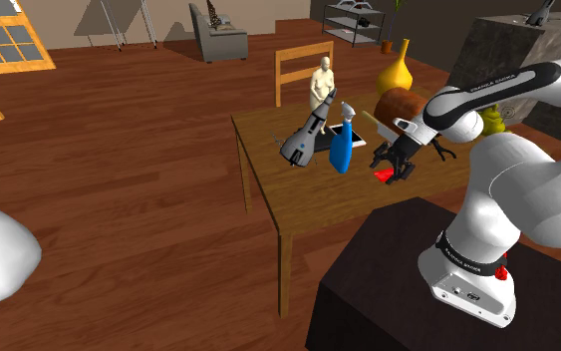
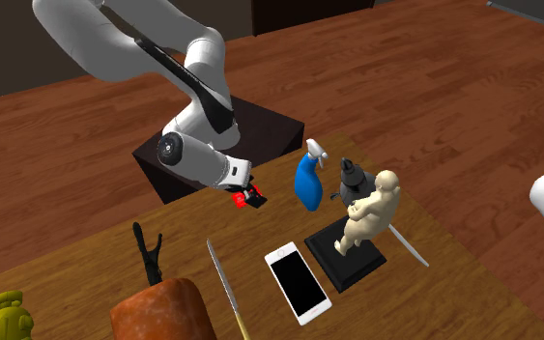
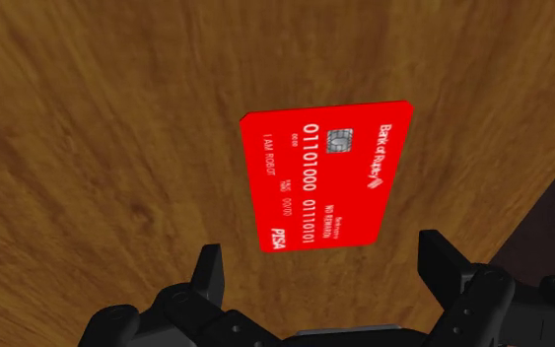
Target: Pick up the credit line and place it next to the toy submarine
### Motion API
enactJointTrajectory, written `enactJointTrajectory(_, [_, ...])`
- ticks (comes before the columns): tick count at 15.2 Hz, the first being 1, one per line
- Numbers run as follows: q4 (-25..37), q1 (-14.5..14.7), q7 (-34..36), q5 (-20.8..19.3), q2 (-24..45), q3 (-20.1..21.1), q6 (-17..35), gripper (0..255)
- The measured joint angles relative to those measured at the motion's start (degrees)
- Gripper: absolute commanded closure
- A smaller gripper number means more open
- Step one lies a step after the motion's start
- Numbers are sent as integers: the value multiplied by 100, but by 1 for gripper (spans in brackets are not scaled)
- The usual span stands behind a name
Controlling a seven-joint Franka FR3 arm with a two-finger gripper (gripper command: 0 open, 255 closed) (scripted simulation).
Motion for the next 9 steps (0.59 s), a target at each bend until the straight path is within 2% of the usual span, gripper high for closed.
enactJointTrajectory(5, [-3,26,5,-4,4,-22,22,0])
enactJointTrajectory(6, [-3,26,5,-4,4,-22,22,255])
enactJointTrajectory(9, [11,19,3,2,-4,-6,29,255])
